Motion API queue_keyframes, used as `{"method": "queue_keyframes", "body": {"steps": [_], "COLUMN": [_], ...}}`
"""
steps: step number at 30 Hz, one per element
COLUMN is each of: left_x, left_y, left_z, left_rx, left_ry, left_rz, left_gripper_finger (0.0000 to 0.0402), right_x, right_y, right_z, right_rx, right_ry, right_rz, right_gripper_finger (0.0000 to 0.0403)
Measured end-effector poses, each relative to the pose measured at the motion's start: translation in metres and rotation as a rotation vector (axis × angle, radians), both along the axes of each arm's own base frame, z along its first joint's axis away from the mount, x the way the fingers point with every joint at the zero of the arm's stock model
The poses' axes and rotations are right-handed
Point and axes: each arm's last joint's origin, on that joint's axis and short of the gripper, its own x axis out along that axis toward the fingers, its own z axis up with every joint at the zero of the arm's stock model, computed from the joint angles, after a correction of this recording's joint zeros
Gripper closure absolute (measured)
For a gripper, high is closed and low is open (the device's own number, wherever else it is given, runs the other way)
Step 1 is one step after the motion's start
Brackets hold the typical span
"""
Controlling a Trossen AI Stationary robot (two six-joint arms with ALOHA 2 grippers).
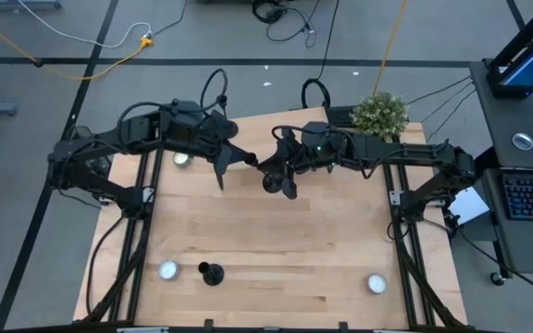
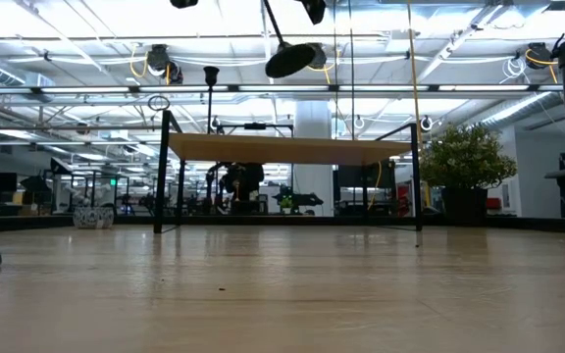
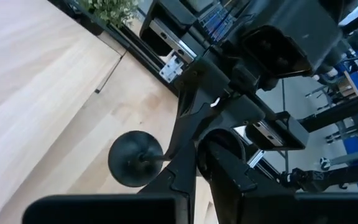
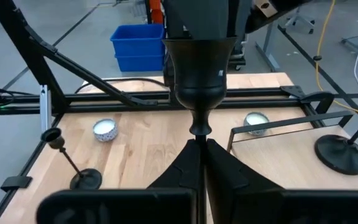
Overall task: Pick & Place candle stick holders
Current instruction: Put the top candle holder on the shelf
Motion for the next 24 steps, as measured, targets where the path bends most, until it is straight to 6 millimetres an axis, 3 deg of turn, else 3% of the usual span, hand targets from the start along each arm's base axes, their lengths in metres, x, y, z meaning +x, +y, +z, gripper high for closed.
{"method": "queue_keyframes", "body": {"steps": [14, 24], "left_x": [-0.041, -0.063], "left_y": [0.001, -0.004], "left_z": [0.022, 0.017], "left_rx": [0.109, 0.196], "left_ry": [-0.065, 0.053], "left_rz": [0.103, 0.085], "left_gripper_finger": [0.0362, 0.0362], "right_x": [0.001, 0.0], "right_y": [-0.006, -0.015], "right_z": [0.006, 0.005], "right_rx": [0.011, -0.005], "right_ry": [-0.069, -0.056], "right_rz": [-0.019, -0.039], "right_gripper_finger": [0.04, 0.0401]}}
